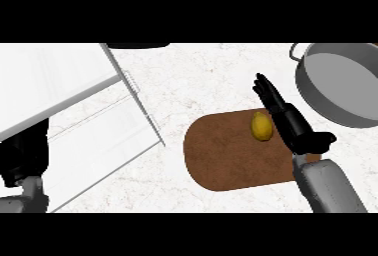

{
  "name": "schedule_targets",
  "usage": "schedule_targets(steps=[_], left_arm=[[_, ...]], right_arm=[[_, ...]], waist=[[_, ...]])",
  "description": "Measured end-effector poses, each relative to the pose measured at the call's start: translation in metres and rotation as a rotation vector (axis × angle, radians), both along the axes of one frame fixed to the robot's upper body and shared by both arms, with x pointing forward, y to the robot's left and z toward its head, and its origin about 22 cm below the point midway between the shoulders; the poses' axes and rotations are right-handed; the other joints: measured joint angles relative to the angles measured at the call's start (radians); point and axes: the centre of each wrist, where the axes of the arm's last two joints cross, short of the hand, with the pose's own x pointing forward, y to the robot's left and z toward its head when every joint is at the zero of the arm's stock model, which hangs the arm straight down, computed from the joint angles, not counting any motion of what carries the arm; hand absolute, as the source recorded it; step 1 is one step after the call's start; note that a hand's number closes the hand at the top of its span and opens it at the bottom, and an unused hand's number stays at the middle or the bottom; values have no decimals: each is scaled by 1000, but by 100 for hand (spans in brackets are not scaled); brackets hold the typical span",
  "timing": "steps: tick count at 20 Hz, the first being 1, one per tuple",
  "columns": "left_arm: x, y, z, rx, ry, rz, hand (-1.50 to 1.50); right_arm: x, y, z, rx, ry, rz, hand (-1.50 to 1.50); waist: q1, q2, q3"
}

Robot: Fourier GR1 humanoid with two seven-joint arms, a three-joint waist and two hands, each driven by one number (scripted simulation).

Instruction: Pick the lemon from the cutting board and place it in the pot

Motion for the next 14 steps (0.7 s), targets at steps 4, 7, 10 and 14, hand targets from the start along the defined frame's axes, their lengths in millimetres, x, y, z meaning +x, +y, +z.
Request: schedule_targets(steps=[4, 7, 10, 14], left_arm=[[10, -4, 4, 40, -9, -59, 0], [15, -7, 9, 62, -1, -114, 0], [19, -8, 13, 65, 17, -166, 0], [25, -12, 15, 62, 27, -207, 0]], right_arm=[[27, -48, 9, 6, -34, -45, 150], [44, -88, 36, -125, -108, -70, 150], [47, -121, 32, -251, -144, -181, -150], [46, -145, 7, -213, -224, -213, -150]], waist=[[20, 7, -9], [32, 12, -17], [45, 21, -15], [53, 23, -14]])
